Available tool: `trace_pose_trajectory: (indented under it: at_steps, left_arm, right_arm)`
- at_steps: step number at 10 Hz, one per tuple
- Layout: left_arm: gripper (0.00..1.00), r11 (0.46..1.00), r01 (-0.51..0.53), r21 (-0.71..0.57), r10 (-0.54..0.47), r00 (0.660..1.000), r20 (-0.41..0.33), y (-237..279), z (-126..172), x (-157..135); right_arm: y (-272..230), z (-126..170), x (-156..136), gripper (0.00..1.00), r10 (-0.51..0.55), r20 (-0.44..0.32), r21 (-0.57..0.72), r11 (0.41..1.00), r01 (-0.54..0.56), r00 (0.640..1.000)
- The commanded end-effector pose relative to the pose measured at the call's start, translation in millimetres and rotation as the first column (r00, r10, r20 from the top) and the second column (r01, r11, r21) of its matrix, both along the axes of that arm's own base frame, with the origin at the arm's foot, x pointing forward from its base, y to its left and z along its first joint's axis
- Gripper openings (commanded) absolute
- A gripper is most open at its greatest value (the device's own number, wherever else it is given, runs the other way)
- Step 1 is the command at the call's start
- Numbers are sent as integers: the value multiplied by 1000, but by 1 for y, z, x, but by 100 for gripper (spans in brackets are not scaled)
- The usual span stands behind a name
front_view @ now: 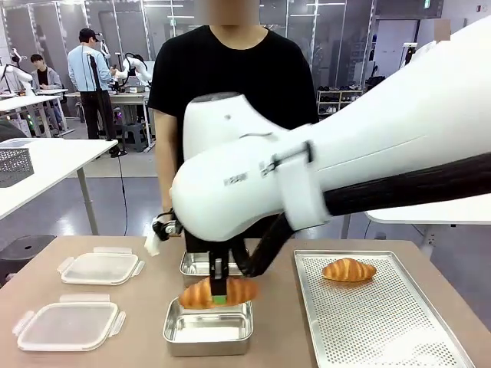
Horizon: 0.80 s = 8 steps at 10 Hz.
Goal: Place the bread into the airtight container.
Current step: Pick up a Butter Roll and place it into an empty Airtight Container.
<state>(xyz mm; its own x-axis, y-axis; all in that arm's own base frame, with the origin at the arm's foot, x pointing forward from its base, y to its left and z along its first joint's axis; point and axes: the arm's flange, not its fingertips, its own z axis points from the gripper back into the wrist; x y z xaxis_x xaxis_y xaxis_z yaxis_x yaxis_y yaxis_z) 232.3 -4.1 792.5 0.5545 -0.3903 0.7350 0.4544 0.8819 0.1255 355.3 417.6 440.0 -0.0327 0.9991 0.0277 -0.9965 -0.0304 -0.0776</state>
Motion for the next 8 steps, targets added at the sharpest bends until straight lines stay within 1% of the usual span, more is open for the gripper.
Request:
trace_pose_trajectory:
  at_steps: [1,2,4,6,7,8]
  left_arm:
    - [100,1000,-1,3,1,1000,2,0,2,0]
    - [100,1000,-1,3,1,1000,2,0,2,0]
    - [100,1000,-1,3,1,1000,2,0,2,0]
    - [100,1000,-1,3,1,1000,2,0,2,0]
    - [100,1000,-1,3,1,1000,2,0,2,0]
    - [100,1000,-1,3,1,1000,2,0,2,0]
  right_arm:
    - [26,-23,16,45,-28,50,10,1000,27,998]
    - [31,-38,19,45,-29,31,22,999,28,999]
    - [33,-60,27,45,-58,24,34,998,57,998]
    - [31,-69,29,45,-68,6,34,997,68,998]
    - [28,-69,27,45,-71,14,24,997,70,997]
    - [26,-69,28,61,-79,2,25,997,79,997]
